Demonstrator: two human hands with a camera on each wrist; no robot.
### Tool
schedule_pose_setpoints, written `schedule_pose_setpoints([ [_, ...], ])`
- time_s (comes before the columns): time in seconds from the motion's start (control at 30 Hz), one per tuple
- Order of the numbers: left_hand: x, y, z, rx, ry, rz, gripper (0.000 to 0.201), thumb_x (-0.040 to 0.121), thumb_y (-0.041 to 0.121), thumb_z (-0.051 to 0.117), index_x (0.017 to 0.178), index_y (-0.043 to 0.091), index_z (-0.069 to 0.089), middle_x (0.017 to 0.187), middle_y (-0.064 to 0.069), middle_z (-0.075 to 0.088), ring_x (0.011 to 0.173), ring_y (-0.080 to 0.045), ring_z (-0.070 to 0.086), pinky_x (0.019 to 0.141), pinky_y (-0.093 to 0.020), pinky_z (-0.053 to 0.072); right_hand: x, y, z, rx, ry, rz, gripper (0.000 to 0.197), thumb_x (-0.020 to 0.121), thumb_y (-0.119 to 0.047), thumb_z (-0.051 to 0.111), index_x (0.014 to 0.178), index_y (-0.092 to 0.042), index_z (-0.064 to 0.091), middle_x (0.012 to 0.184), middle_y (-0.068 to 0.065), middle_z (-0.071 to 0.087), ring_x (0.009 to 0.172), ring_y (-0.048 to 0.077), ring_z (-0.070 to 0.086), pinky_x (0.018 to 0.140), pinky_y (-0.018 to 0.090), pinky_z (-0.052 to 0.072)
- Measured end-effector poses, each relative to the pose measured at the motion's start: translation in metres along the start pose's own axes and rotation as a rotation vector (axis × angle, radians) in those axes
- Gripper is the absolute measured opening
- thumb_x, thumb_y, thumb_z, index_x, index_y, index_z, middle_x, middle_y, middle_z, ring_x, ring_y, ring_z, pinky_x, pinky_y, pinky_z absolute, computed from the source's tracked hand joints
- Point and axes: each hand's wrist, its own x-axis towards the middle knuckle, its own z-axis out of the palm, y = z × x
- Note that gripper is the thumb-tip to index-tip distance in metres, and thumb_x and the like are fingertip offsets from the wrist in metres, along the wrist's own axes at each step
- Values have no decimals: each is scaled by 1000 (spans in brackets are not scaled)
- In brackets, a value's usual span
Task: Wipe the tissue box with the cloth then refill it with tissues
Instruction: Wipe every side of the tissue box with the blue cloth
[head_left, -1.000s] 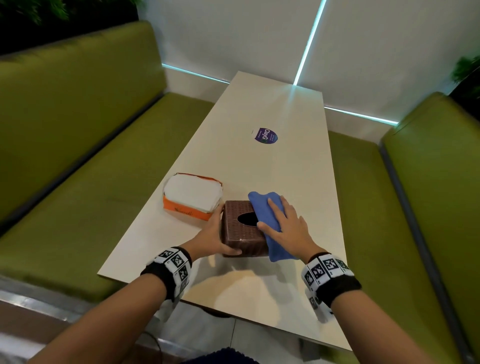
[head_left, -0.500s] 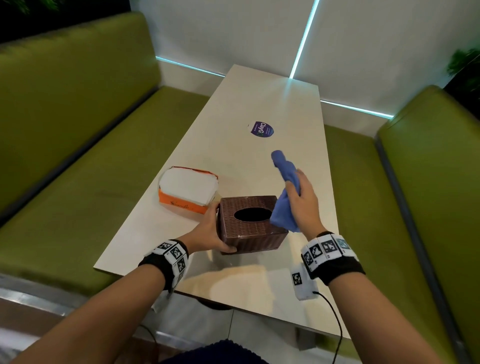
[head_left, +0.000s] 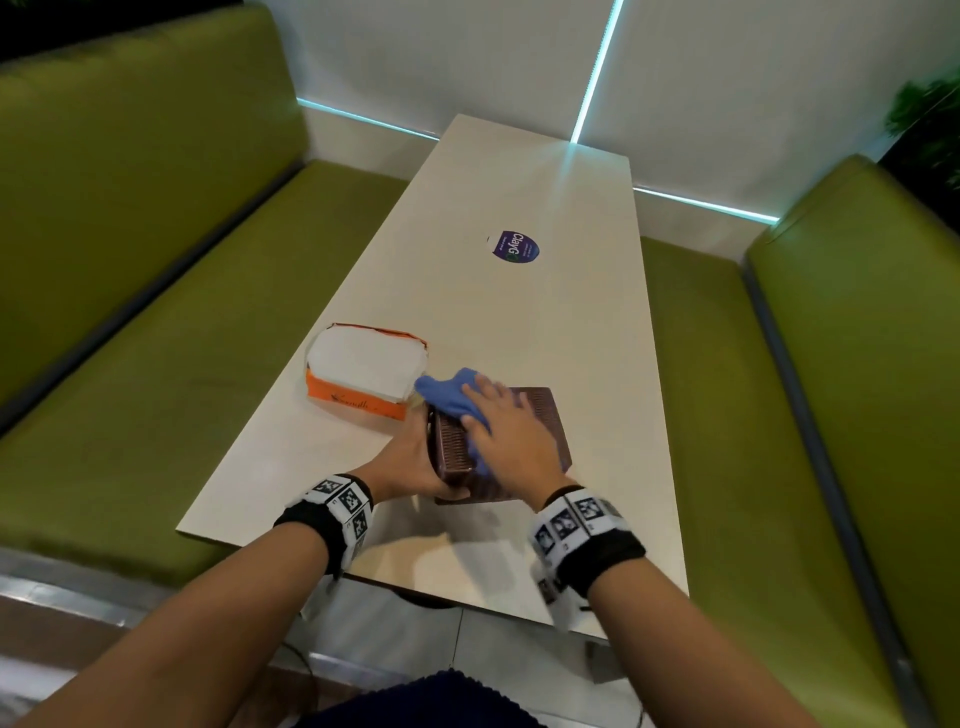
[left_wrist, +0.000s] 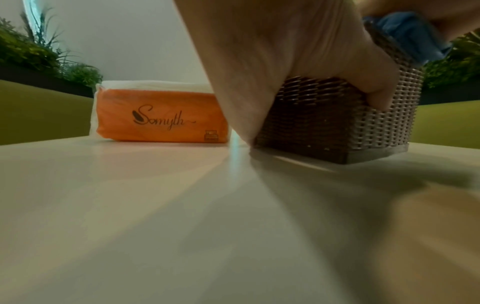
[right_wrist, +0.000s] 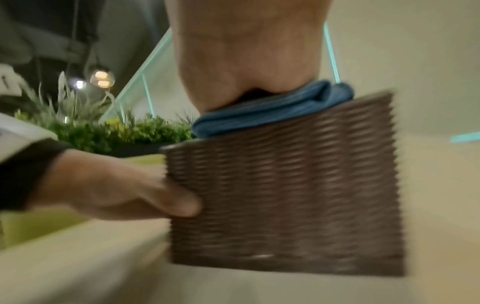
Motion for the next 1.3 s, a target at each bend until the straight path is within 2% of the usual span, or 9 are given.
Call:
schedule_pose_setpoints([
  [0.1, -2, 0, 0, -55, -27, -12, 130, 48, 22, 97, 147, 21, 13, 144, -3, 35, 132, -14, 42, 112, -42, 39, -5, 45, -17, 72, 37, 120, 49, 103, -29, 34, 151, -25, 26, 161, -3, 19, 149, 23, 13, 121, 40, 7],
  [0.23, 0, -1, 2, -69, -34, -26, 132, 45, 31, 96, 146, 31, 11, 144, -2, 34, 134, -15, 41, 111, -45, 40, -12, 39, -8, 123, 190, 253, 49, 102, -30, 34, 150, -21, 30, 160, 0, 22, 148, 23, 17, 120, 37, 18],
  [0.33, 1, 0, 3, -36, -18, -3, 134, 41, 43, 94, 144, 35, 9, 148, -4, 29, 138, -18, 37, 116, -44, 33, -4, -10, 8, 18, 170, 135, 52, 101, -31, 33, 150, -14, 28, 161, 6, 19, 149, 21, 16, 121, 38, 13],
  [0.47, 3, 0, 6, 63, -31, -2, 139, 43, 53, 82, 148, 9, 3, 154, -6, 19, 143, -19, 24, 121, -38, 22, 2, -38, 17, -29, 62, -13, 52, 103, -30, 30, 153, -16, 22, 163, 4, 13, 150, 19, 11, 123, 36, 6],
  [0.63, 1, -3, 6, -96, -6, -41, 133, 43, 28, 97, 145, 30, 12, 145, -5, 33, 135, -16, 41, 111, -47, 40, -3, 38, -10, -84, 122, 212, 49, 103, -25, 31, 151, -20, 24, 162, 1, 18, 149, 22, 16, 120, 39, 10],
  [0.8, 5, 2, 10, -50, 15, -28, 126, 40, 40, 93, 128, 65, 6, 144, -9, 34, 135, -23, 39, 111, -49, 38, 3, 3, 10, -122, 243, 215, 48, 100, -25, 31, 147, -14, 31, 158, 8, 25, 144, 30, 25, 120, 40, 17],
  [1.0, 9, 0, 9, -57, 10, -61, 136, 41, 38, 91, 145, 34, 3, 145, -1, 27, 136, -19, 36, 112, -45, 39, 11, -2, 13, -144, 166, 80, 48, 104, -25, 29, 151, -20, 25, 160, 1, 21, 148, 24, 17, 121, 42, 13],
  [1.17, 12, 3, 7, -107, -28, -54, 132, 42, 33, 91, 144, 28, 7, 142, 4, 26, 134, -16, 35, 112, -40, 37, 14, 40, -12, 433, 366, 419, 41, 103, -27, 33, 144, -21, 36, 150, 5, 39, 140, 30, 35, 110, 45, 34],
  [1.3, 14, -3, 4, -65, -31, -63, 128, 39, 36, 94, 133, 51, 8, 143, -4, 28, 135, -21, 36, 113, -49, 37, 0, 34, -17, 485, 288, 335, 58, 98, -46, 41, 147, -19, 24, 156, 9, 26, 143, 35, 24, 115, 51, 27],
])
